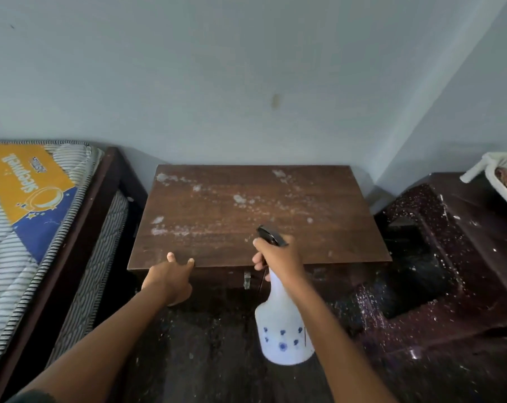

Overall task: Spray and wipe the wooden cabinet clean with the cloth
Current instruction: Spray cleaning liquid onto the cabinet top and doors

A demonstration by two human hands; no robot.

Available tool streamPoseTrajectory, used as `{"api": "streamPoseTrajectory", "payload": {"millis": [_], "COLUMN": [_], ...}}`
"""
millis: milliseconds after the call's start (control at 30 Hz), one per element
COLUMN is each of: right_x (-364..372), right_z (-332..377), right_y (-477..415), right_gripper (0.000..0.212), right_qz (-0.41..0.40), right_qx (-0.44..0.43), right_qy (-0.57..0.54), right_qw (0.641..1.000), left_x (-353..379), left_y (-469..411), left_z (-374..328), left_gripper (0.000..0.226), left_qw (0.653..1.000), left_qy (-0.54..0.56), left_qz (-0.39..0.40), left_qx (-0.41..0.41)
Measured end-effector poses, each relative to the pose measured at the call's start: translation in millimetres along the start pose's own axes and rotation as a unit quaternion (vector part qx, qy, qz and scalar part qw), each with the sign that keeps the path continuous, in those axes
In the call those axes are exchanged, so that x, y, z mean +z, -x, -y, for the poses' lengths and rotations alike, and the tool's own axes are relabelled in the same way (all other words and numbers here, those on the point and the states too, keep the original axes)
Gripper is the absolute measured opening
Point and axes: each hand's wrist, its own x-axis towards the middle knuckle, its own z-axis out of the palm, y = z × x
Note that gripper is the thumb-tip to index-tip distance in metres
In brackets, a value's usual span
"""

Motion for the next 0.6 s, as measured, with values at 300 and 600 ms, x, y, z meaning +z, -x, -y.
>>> {"api": "streamPoseTrajectory", "payload": {"millis": [300, 600], "right_x": [-109.1, -111.4], "right_z": [-69.0, -144.4], "right_y": [-31.3, -40.0], "right_gripper": [0.026, 0.016], "right_qz": [-0.264, -0.263], "right_qx": [-0.093, -0.203], "right_qy": [-0.068, -0.091], "right_qw": [0.958, 0.939], "left_x": [9.9, -6.3], "left_y": [-7.6, -30.8], "left_z": [-2.0, -6.1], "left_gripper": [0.040, 0.045], "left_qw": [0.993, 0.984], "left_qy": [0.000, -0.014], "left_qz": [-0.119, -0.178], "left_qx": [0.004, 0.002]}}
